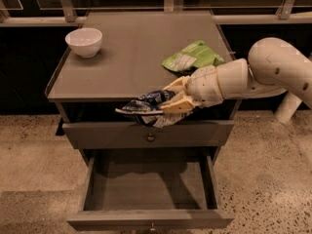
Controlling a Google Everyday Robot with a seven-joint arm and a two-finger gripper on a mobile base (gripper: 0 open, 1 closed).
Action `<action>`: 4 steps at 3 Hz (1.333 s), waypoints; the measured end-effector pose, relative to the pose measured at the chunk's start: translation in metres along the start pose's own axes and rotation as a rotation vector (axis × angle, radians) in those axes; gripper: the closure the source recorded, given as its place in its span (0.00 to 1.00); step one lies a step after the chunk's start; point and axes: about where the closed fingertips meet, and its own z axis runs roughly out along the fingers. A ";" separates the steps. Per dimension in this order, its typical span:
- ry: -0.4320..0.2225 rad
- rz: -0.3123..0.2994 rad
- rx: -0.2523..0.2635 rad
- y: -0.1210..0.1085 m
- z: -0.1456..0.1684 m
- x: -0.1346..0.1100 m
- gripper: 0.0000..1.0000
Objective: Pick blue chip bag from middle drawer and place on counter
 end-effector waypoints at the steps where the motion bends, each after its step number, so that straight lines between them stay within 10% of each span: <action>1: 0.019 -0.052 -0.015 -0.013 0.004 -0.012 1.00; 4: 0.069 -0.178 -0.031 -0.129 0.017 -0.057 1.00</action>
Offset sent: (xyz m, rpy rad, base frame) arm 0.1014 0.0367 0.0764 -0.0976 -0.1629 0.1222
